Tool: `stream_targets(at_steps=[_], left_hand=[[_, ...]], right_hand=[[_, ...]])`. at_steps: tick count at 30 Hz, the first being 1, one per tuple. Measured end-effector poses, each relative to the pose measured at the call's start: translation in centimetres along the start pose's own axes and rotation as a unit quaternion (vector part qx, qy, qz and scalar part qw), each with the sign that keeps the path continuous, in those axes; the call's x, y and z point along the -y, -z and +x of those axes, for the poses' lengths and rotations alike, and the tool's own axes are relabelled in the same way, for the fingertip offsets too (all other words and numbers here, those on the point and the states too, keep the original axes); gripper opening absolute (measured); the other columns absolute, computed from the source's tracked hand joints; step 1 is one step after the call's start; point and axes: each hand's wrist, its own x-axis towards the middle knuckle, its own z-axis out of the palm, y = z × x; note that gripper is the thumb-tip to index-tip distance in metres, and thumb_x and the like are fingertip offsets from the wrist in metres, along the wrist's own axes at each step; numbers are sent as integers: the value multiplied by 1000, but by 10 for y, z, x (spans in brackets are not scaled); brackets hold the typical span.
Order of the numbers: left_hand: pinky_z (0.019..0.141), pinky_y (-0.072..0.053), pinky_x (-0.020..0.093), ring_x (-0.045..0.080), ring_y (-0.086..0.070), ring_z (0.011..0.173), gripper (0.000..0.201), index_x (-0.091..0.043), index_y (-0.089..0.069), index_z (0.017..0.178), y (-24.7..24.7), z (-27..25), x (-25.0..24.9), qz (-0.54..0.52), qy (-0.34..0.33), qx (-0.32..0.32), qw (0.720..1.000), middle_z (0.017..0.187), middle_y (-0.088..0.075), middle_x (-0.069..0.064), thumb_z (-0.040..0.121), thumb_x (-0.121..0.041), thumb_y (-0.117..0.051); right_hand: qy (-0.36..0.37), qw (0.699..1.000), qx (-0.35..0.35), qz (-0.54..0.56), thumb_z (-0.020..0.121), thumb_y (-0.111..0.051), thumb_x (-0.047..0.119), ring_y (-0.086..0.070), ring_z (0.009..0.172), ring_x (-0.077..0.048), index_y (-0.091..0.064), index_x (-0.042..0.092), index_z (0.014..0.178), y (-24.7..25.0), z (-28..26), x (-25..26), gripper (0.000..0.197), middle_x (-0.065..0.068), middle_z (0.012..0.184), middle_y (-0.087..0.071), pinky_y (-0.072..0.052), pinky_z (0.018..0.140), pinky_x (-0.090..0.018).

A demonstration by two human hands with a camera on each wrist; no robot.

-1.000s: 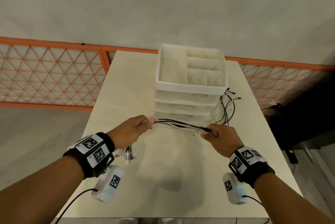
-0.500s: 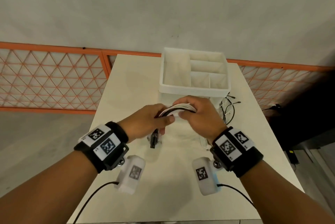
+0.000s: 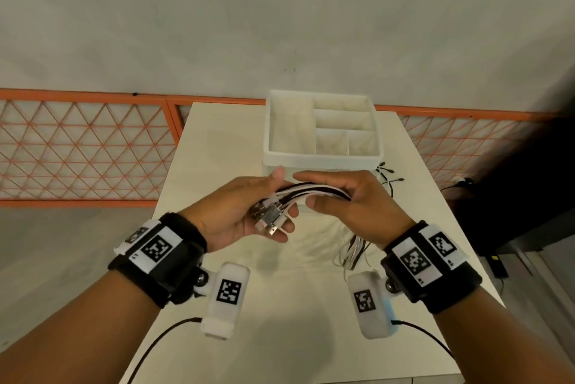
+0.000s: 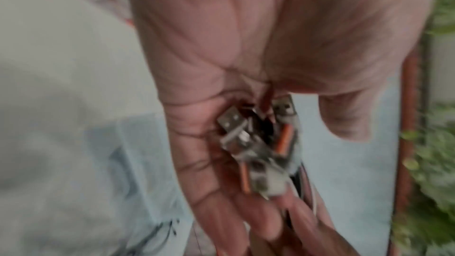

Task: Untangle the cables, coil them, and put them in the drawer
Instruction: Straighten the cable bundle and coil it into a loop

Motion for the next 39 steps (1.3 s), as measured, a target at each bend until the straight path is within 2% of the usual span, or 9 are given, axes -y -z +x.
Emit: stream_targets(at_steps=[3, 8, 13, 18, 25, 28, 32, 37, 39], left_hand=[[55, -58, 33, 25, -65, 67, 53, -6, -69, 104, -11, 5, 6, -101, 60, -59, 991, 82, -64, 11, 89, -55, -55], [38, -46, 19, 17, -59, 53, 33, -6, -66, 99, -23, 15, 5, -174, 95, -149, 969, 74, -65, 10, 89, -38, -66], [36, -36, 19, 15, -51, 49, 22, -1, -65, 94, -34, 25, 4, -129, 44, -216, 967, 64, -62, 8, 96, -22, -59], [45, -44, 24, 18, -55, 55, 29, 3, -63, 104, -33, 24, 0, -17, 3, -193, 981, 79, -61, 16, 98, -24, -58], [96, -50, 37, 17, -67, 101, 40, -18, -67, 109, -23, 25, -29, 246, -67, -176, 951, 105, -74, -1, 99, -49, -44], [82, -55, 34, 17, -69, 80, 56, -20, -68, 99, -48, 28, -28, 315, -55, -86, 944, 89, -74, 2, 98, -62, -30], [50, -38, 21, 9, -43, 44, 67, -27, -60, 56, -63, 31, -21, 302, -50, -104, 946, 49, -50, -5, 97, -65, -22], [46, -29, 23, 11, -29, 42, 69, -18, -54, 57, -56, 32, -27, 227, -14, -114, 967, 45, -36, -8, 90, -74, -29], [50, -30, 25, 13, -28, 45, 67, -18, -47, 55, -51, 32, -27, 200, -1, -101, 975, 48, -34, -6, 90, -73, -33]], right_hand=[[27, 999, 7, 18, 92, -71, 15, -68, 110, 2, -75, 25, 113, 1, -6, -2, 25, 13, 110, -77, -51, 93, -15], [67, 997, -36, 14, 95, -65, 14, -70, 105, 0, -77, 27, 102, 5, -7, -14, 19, 18, 103, -77, -50, 90, -13], [60, 997, -46, -22, 97, -64, 26, -66, 99, 9, -67, 31, 128, 5, -8, -19, 32, 27, 97, -71, -48, 96, -11], [67, 995, -62, -41, 95, -65, 29, -68, 104, 3, -74, 32, 112, 9, -7, -21, 20, 18, 107, -76, -50, 90, -12], [58, 996, -21, -67, 92, -72, 20, -73, 94, -1, -79, 21, 106, 7, -5, -14, 16, 10, 100, -79, -55, 88, -20], [108, 990, -5, -86, 92, -69, 8, -75, 80, -9, -78, 16, 92, 1, 1, -7, 13, 4, 85, -78, -59, 81, -31], [116, 991, -13, -60, 88, -67, -2, -76, 74, -10, -78, 5, 89, 1, 3, -2, 13, -3, 77, -78, -61, 75, -30], [116, 992, -45, -6, 88, -75, 9, -75, 79, -23, -77, 9, 103, 7, 4, -1, 15, -5, 86, -79, -61, 79, -42], [114, 992, -55, 11, 89, -74, 8, -73, 76, -14, -79, 8, 101, 11, 4, -1, 13, -1, 82, -78, -60, 79, -36]])
